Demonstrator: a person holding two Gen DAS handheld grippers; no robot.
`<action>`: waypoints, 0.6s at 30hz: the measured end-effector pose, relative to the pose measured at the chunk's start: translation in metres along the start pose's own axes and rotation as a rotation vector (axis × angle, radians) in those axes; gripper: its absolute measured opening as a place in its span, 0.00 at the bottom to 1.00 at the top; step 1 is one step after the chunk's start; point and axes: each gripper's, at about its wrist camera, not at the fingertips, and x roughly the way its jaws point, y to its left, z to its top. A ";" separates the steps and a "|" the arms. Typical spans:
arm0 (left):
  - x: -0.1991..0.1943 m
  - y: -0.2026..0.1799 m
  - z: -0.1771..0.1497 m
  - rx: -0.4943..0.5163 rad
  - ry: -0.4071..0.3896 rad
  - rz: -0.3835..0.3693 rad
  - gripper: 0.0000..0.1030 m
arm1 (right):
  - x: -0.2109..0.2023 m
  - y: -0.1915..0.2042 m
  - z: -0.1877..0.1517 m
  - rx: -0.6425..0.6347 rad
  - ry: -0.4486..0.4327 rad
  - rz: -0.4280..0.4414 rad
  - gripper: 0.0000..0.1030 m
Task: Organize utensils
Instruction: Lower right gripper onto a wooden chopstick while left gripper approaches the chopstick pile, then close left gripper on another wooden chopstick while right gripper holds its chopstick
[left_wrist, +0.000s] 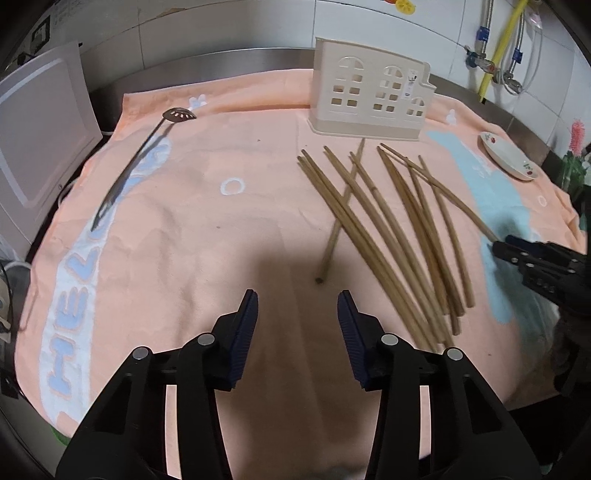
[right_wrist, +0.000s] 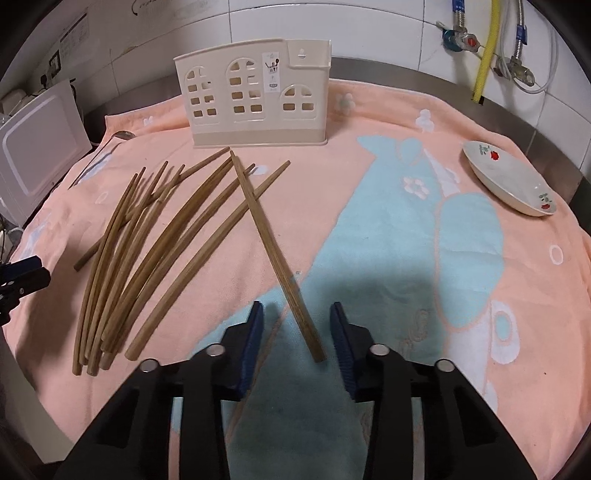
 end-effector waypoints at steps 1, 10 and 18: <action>-0.001 -0.003 -0.002 -0.004 0.000 -0.004 0.44 | 0.002 0.000 0.000 0.001 0.004 0.003 0.28; -0.014 -0.032 -0.021 -0.069 0.018 -0.045 0.44 | 0.001 -0.001 -0.002 -0.014 -0.016 -0.001 0.14; -0.012 -0.058 -0.032 -0.072 0.043 -0.050 0.44 | -0.004 0.004 -0.007 -0.023 -0.026 0.036 0.10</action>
